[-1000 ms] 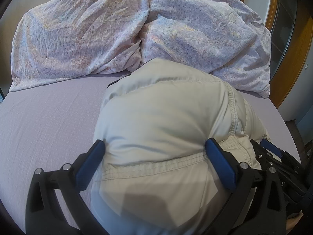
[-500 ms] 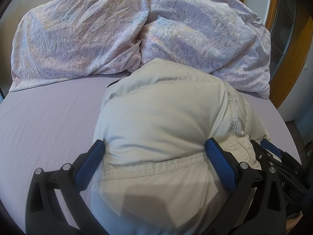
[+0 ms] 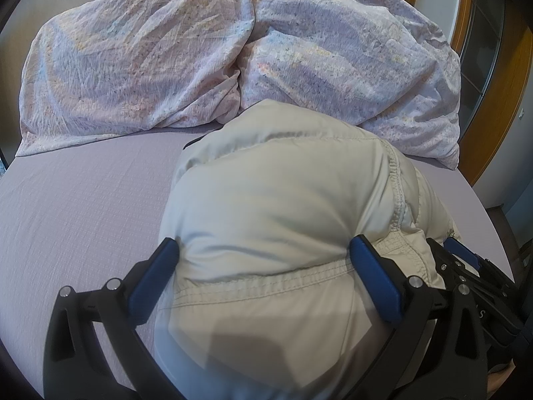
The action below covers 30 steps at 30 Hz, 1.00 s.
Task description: Fold large clothes
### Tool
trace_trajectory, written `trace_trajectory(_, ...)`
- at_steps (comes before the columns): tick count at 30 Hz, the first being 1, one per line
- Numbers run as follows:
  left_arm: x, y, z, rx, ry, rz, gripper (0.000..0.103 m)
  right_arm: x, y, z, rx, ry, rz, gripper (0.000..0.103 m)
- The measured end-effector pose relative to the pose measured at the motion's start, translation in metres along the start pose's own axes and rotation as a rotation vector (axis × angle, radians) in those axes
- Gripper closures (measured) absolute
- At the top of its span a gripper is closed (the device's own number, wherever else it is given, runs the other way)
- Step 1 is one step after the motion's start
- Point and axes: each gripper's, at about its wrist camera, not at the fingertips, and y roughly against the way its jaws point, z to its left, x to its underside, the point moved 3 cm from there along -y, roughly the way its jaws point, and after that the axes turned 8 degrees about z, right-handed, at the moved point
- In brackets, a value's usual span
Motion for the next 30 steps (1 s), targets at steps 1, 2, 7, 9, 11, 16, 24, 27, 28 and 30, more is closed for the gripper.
trace_trajectory(1, 0.0, -0.0001, 0.0, 0.0, 0.0, -0.001, 0.002, -0.0001, -0.0002, -0.0001, 0.0, -0.001, -0.001, 0.042)
trace_trajectory(2, -0.0011, -0.0006, -0.0001, 0.0, 0.0, -0.001, 0.002, 0.0008, 0.0004, -0.0001, 0.0, -0.001, -0.002, 0.042)
trace_trajectory(7, -0.0013, -0.0016, 0.0, 0.001, -0.001, -0.005, 0.002, 0.0008, 0.0004, -0.0003, 0.0, -0.004, -0.006, 0.042)
trace_trajectory(9, 0.0005, -0.0007, -0.0001, 0.001, -0.001, -0.005, 0.002, 0.0004, 0.0001, -0.0004, 0.0, -0.003, -0.006, 0.042)
trace_trajectory(11, 0.0, -0.0007, -0.0008, 0.002, -0.001, -0.007, 0.002, -0.0005, -0.0006, -0.0004, 0.001, -0.003, -0.007, 0.042)
trace_trajectory(16, -0.0025, -0.0033, -0.0008, 0.002, -0.001, -0.01, 0.002, 0.0011, 0.0001, -0.0009, 0.001, -0.003, -0.008, 0.042)
trace_trajectory(24, 0.0019, -0.0006, -0.0003, -0.001, -0.001, -0.01, 0.002, -0.0005, -0.0007, -0.0002, 0.009, -0.001, -0.01, 0.042)
trace_trajectory(27, 0.0009, 0.0009, -0.0011, -0.003, -0.002, 0.0, 0.002, -0.0006, -0.0001, 0.001, 0.019, 0.0, 0.007, 0.041)
trace_trajectory(28, -0.0002, 0.0013, -0.0011, -0.004, -0.003, 0.006, 0.002, -0.001, 0.0005, 0.0016, 0.019, 0.005, 0.018, 0.041)
trace_trajectory(30, -0.0022, 0.0022, -0.0011, -0.005, -0.008, 0.02, 0.002, -0.0025, 0.0013, 0.0027, 0.024, 0.007, 0.04, 0.04)
